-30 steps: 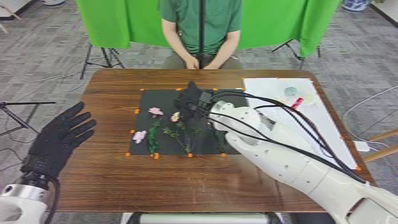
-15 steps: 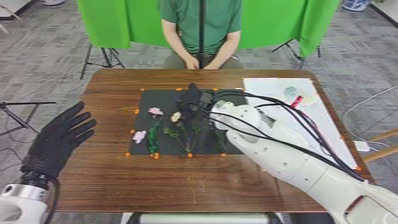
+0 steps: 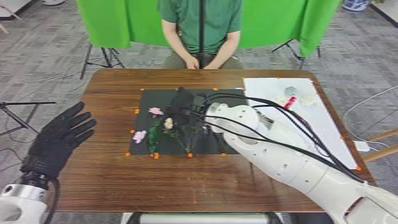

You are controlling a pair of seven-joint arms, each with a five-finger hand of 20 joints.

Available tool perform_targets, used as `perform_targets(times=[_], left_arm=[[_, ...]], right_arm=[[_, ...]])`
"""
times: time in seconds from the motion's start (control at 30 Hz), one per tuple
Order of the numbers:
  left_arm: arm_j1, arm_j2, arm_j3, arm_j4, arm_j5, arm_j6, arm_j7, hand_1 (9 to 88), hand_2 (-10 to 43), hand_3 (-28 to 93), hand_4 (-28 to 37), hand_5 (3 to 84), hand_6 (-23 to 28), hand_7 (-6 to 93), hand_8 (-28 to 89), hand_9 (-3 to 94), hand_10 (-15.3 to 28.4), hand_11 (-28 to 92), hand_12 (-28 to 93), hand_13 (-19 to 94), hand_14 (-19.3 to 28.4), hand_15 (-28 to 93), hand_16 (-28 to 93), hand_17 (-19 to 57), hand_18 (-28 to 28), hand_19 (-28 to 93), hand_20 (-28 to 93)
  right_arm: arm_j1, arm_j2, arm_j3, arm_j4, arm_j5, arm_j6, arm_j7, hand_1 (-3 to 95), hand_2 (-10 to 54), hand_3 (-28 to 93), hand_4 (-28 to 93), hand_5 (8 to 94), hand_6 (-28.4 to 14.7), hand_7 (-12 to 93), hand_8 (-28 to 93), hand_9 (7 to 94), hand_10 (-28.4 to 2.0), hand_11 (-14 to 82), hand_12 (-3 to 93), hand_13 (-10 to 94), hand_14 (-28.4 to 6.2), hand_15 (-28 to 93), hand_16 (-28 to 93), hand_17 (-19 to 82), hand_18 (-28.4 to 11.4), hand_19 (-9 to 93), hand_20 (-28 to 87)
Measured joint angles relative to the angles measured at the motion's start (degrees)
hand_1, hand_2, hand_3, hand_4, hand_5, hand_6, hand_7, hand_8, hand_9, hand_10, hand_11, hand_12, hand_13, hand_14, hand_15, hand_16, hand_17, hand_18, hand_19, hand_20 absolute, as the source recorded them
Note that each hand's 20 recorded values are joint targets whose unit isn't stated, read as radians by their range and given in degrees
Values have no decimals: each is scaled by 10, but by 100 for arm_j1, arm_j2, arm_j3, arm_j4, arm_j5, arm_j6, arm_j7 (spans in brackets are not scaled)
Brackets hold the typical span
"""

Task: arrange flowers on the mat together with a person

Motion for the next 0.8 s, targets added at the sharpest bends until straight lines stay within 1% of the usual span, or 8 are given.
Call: perform_targets(times=[0.2, 0.37, 0.47, 0.53, 0.6, 0.67, 0.7, 0.8], left_arm=[[3, -2, -2, -1, 0, 0, 3, 287, -37, 681, -269, 317, 41, 135, -75, 272, 114, 168, 191, 225, 142, 255, 33, -90, 217, 425, 95], [17, -2, -4, -3, 0, 1, 8, 286, -37, 681, -268, 317, 41, 135, -75, 273, 114, 168, 192, 226, 141, 254, 33, -90, 217, 425, 95], [26, -3, -4, -3, 0, 1, 8, 286, -38, 682, -268, 317, 41, 135, -75, 272, 114, 167, 191, 225, 141, 255, 33, -90, 217, 425, 95], [29, -13, -7, -3, 0, 1, 9, 287, -38, 682, -269, 317, 41, 135, -75, 272, 114, 167, 191, 225, 142, 255, 32, -90, 217, 425, 95], [31, -26, -10, -3, 0, 1, 9, 287, -38, 682, -269, 317, 41, 135, -75, 272, 114, 167, 191, 225, 142, 255, 33, -90, 217, 425, 95], [31, -45, -14, -4, 0, 0, 9, 287, -38, 682, -269, 317, 41, 136, -75, 273, 115, 167, 191, 225, 142, 255, 33, -90, 217, 425, 95], [31, -56, -18, -5, 0, 0, 10, 288, -39, 683, -269, 317, 41, 136, -75, 273, 115, 167, 191, 225, 141, 255, 33, -90, 217, 426, 95], [35, -104, -29, -9, 2, 0, 10, 288, -39, 684, -269, 317, 40, 136, -75, 273, 114, 167, 191, 226, 142, 255, 33, -90, 217, 427, 95]], right_arm=[[-69, 6, 27, -35, -15, -9, 0, 166, 176, 913, -162, 602, 2, 249, -139, 623, -109, 234, 245, 509, -95, 525, 251, 169, -190, 575, 427], [-104, 27, 73, -62, -35, 216, 397, 165, 168, 911, -164, 580, -7, 232, -137, 607, -113, 236, 243, 504, -94, 524, 251, 169, -190, 576, 427], [-149, 61, 166, -143, -83, 390, 728, 164, 159, 907, -169, 548, -17, 213, -131, 567, -121, 219, 235, 483, -97, 514, 247, 166, -192, 573, 422], [-232, 92, 346, -269, -76, 401, 836, 164, 152, 894, -177, 510, -18, 209, -122, 531, -123, 208, 236, 452, -100, 479, 235, 158, -193, 558, 411], [-401, 136, 667, -506, -19, 359, 840, 160, 141, 876, -192, 486, -18, 204, -117, 500, -124, 195, 239, 425, -104, 433, 227, 148, -193, 530, 388], [-655, 191, 1098, -865, 135, 234, 830, 140, 132, 856, -208, 464, -20, 190, -108, 475, -124, 178, 245, 404, -106, 386, 234, 139, -194, 500, 363], [-817, 227, 1354, -1097, 300, 130, 830, 128, 130, 851, -210, 457, -20, 182, -104, 465, -124, 169, 249, 398, -109, 364, 241, 137, -196, 489, 353], [-1344, 369, 2158, -1831, 1188, -296, 815, 80, 131, 831, -196, 430, -19, 148, -89, 436, -137, 132, 256, 362, -128, 286, 270, 127, -211, 448, 327]])
